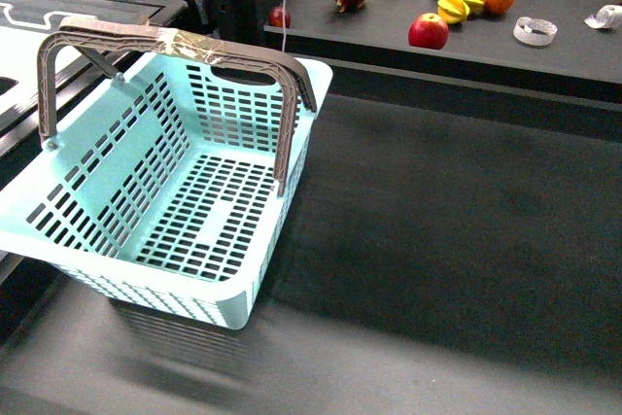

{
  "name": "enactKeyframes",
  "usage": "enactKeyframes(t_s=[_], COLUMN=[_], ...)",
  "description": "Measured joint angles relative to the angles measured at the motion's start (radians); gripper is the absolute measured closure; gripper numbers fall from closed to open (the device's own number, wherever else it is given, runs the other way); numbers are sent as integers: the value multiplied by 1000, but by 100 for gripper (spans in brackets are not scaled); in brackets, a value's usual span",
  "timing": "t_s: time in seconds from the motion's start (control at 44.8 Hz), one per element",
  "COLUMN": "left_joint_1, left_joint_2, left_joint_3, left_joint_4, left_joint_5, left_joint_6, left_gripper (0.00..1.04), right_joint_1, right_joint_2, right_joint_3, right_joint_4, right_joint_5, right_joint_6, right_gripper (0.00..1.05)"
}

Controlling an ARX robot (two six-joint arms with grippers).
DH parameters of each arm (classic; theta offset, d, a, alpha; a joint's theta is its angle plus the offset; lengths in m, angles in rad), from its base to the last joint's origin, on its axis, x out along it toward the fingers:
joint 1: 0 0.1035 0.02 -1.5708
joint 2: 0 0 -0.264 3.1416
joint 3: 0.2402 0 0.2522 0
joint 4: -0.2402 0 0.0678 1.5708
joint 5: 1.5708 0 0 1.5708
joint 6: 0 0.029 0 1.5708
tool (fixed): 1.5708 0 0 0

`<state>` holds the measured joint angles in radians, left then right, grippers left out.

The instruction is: Pick mango with right arm and hold basket with left

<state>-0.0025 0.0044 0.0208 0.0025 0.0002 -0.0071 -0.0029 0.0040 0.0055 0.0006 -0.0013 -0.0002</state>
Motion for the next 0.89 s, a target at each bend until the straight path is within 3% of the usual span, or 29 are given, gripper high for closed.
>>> enactKeyframes(t_s=[0.67, 0.804, 0.893], left_joint_1=[-1, -129, -151], left_joint_2=[1, 188, 331], left_joint_3=[1, 61, 66], left_joint_4=[-2, -164, -100], left_joint_5=[-8, -375, -436], left_joint_6=[-5, -342, -559], left_gripper=[8, 8, 8], right_joint_1=[0, 0, 0], right_joint_2=[0, 0, 0], right_joint_3=[0, 0, 0], right_joint_4=[0, 0, 0], right_joint_5=[0, 1, 0], right_joint_6=[0, 0, 0], right_gripper=[8, 8, 8])
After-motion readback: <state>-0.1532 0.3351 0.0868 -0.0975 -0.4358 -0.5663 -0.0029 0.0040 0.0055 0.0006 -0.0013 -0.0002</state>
